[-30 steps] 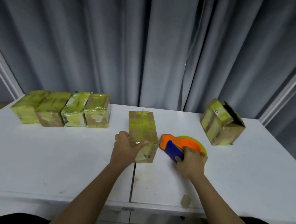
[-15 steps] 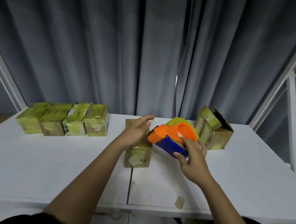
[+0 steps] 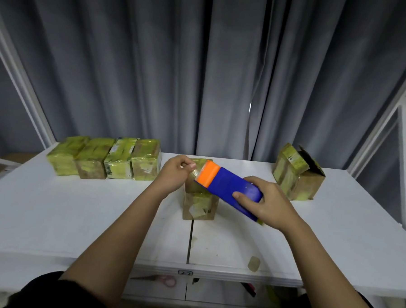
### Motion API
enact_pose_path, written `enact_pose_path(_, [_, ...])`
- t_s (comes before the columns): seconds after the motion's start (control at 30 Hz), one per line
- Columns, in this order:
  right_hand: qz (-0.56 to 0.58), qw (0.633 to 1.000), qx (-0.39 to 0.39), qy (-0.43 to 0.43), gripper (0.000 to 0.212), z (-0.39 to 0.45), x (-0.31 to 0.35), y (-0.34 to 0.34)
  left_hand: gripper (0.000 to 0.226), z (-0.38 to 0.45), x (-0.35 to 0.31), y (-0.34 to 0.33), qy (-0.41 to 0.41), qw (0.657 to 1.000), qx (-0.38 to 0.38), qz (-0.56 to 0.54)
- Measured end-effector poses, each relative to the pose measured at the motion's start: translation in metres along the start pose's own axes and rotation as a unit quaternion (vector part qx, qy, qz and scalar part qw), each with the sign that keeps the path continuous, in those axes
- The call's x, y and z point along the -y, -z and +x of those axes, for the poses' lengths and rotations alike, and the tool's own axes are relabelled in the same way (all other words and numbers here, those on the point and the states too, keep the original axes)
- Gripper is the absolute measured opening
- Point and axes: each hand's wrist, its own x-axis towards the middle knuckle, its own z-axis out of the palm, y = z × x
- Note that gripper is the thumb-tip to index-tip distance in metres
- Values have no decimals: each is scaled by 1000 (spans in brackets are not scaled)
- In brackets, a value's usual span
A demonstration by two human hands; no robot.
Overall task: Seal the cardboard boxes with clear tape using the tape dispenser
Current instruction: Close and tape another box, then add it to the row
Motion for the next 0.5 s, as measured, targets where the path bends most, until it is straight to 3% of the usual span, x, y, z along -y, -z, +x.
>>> enact_pose_path(0.1, [19,1000,-3,-12,27,7,3,6,10,-4,1,13,12,999,-40,-20])
enact_pose_path(0.2, [24,999,28,-38,34,14,6,8,9,-6,11,23,17,998,-58,2])
enact_pose_path(0.33, [48,989,103,-91,37,26,14,10,9,-11,28,26,46,997,-62,2])
enact_pose_path(0.5, [25,983,160,-83,30,34,15,12,10,-8,36,26,78,996,-34,-3])
